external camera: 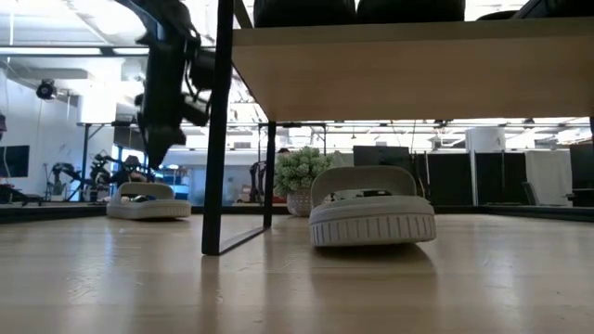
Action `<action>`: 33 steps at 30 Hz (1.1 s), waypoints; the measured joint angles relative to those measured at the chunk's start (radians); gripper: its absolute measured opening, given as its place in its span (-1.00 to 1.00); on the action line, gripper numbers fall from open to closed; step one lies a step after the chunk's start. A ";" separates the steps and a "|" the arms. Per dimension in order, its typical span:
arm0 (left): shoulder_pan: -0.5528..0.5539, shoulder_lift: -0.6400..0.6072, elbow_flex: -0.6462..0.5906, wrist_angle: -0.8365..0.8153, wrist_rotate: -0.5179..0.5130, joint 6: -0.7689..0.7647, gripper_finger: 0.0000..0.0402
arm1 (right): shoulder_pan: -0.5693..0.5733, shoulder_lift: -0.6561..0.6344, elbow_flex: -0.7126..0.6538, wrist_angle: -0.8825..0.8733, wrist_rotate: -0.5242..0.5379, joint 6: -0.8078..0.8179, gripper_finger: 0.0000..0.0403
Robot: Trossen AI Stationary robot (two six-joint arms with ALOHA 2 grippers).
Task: Pick and place slides into the shelf
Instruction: Put the white slipper under the shelf
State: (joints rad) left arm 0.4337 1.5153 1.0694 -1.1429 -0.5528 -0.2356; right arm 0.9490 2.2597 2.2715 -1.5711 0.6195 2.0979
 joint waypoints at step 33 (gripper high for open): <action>0.169 0.252 -0.056 0.128 -0.164 0.182 -0.90 | 0.002 0.000 -0.030 0.000 -0.074 0.023 -0.07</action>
State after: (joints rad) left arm 0.6025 1.7668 1.0131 -1.0152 -0.7169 -0.0535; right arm 0.9508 2.2597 2.2417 -1.5711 0.5453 2.1208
